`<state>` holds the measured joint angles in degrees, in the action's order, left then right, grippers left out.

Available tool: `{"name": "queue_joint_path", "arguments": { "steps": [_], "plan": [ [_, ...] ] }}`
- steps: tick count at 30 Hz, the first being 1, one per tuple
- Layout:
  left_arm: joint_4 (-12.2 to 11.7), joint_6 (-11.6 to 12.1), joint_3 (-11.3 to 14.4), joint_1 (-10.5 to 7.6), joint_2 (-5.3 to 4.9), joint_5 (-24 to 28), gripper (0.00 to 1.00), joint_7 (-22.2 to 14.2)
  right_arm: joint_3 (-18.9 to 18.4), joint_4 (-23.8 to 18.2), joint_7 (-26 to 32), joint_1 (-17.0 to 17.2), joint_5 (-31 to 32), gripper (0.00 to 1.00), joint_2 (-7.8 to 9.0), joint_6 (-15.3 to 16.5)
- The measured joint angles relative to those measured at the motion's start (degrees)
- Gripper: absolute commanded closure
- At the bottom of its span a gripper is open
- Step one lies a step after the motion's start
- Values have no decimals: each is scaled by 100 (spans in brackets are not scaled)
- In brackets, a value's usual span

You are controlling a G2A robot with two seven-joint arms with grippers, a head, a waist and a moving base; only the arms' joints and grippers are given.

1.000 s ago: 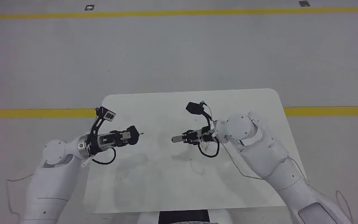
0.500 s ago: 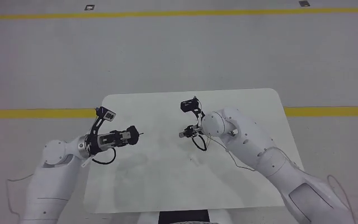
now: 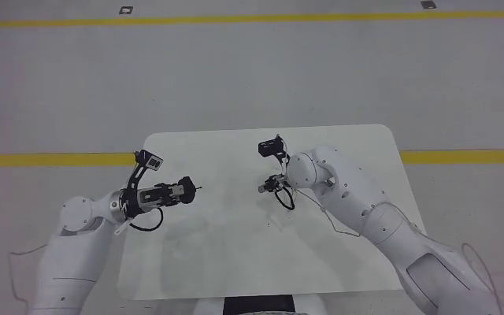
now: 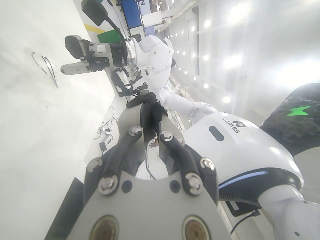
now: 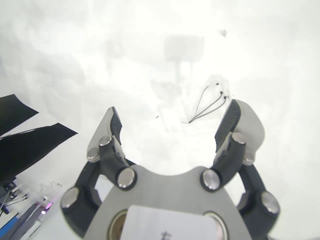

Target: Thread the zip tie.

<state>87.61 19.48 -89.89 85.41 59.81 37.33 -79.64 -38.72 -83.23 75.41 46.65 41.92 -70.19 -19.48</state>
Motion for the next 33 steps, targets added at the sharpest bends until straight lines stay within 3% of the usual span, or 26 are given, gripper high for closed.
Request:
{"name": "queue_joint_path", "arguments": {
  "steps": [3, 12, 19, 31, 32, 33],
  "plan": [
    [0, 0, 0, 0, 0, 0, 100, 0, 117, 72, 298, -97, 159, 0, -32, 27],
    [0, 0, 0, 0, 0, 0, 100, 0, 113, 154, 186, -27, 140, 0, -39, 121],
    [0, 0, 0, 0, 0, 0, 100, 0, 110, 449, 216, -72, 1, 0, -130, -4],
    [0, 0, 0, 0, 0, 0, 100, 0, -26, 418, 76, 33, 217, 0, -108, -2],
    [0, 0, 0, 0, 0, 0, 100, 0, -46, 394, 100, 41, 269, 11, -105, -2],
    [0, 0, 0, 0, 0, 0, 100, 0, -65, 371, 122, 53, 327, 40, -101, -2]
  ]
}}
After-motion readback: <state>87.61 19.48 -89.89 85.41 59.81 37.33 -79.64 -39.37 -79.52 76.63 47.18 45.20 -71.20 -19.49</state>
